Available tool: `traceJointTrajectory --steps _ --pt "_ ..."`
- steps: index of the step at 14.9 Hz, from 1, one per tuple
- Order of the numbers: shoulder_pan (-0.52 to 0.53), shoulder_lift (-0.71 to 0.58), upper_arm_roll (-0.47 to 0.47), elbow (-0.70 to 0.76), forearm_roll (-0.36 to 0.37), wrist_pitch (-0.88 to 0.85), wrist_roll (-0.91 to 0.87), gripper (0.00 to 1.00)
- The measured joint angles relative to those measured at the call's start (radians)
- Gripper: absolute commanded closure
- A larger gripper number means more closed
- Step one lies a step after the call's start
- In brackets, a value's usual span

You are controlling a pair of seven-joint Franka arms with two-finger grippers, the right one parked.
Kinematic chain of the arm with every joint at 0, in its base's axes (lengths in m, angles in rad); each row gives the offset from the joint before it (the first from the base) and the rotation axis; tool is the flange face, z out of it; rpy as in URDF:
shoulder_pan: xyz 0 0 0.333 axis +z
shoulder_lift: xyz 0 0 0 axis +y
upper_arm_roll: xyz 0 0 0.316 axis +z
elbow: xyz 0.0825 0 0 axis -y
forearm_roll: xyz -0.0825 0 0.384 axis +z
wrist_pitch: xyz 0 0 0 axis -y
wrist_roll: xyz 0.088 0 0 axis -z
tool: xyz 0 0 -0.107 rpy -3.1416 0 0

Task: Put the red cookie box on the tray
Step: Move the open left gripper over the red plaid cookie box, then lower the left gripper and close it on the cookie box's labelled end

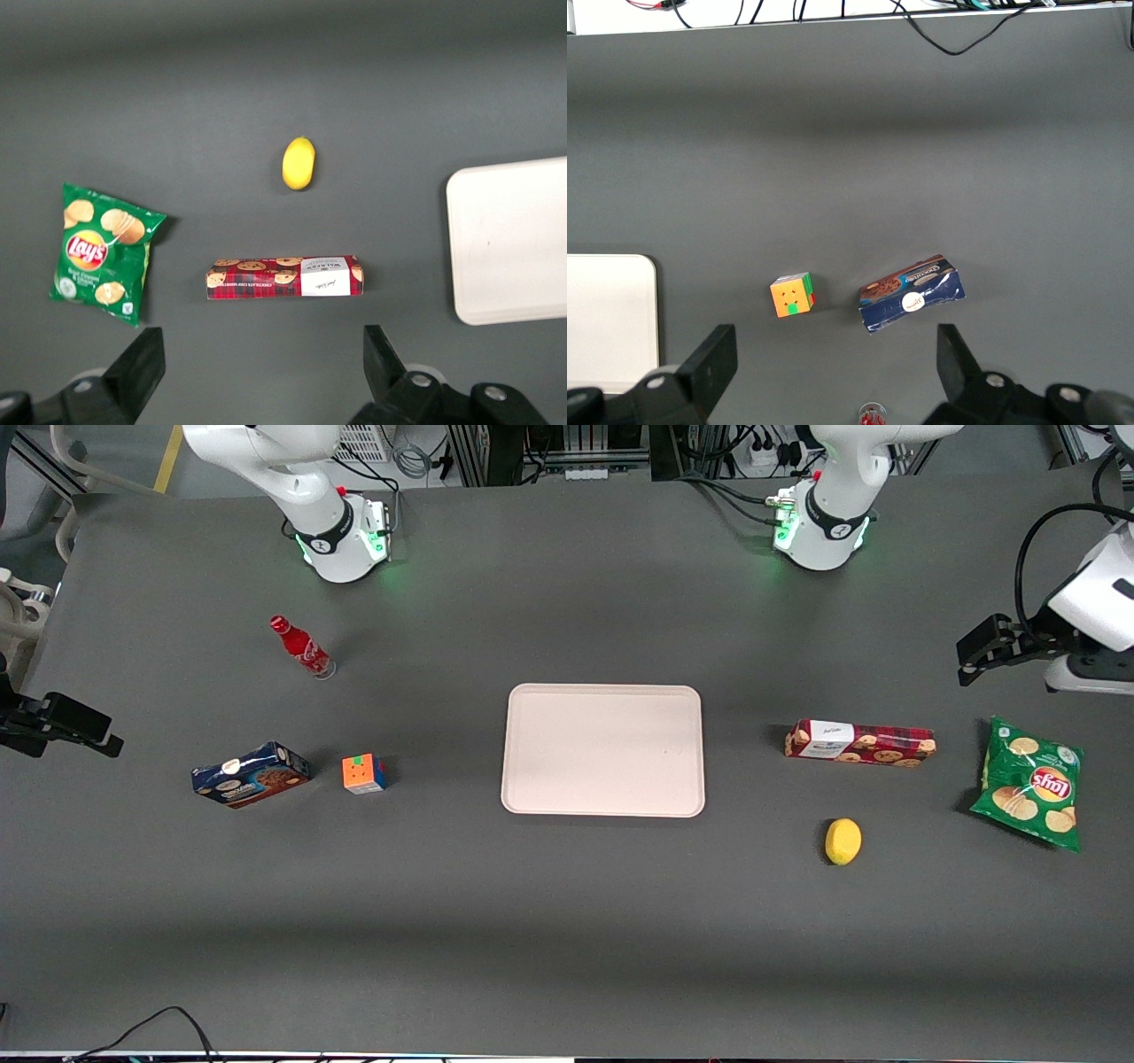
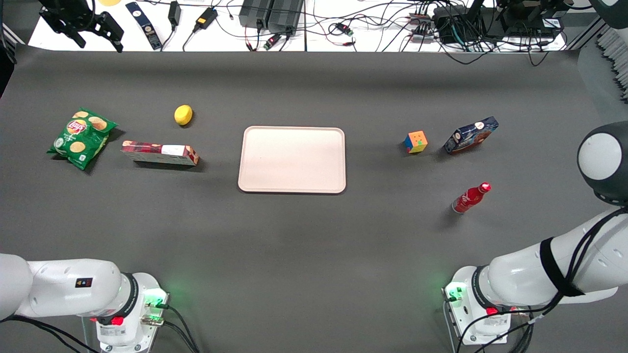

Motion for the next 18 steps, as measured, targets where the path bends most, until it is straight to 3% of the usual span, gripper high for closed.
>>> traceJointTrajectory --steps 4,10,14,18 --pt "-0.015 0.040 -0.001 -0.014 0.027 0.000 0.269 0.00" --pt "-0.013 0.117 0.046 -0.122 0.119 0.128 0.844 0.00" --pt "-0.009 0.157 0.072 -0.266 0.119 0.297 1.160 0.00" --pt "-0.003 0.157 0.075 -0.418 0.049 0.453 1.323 0.00"
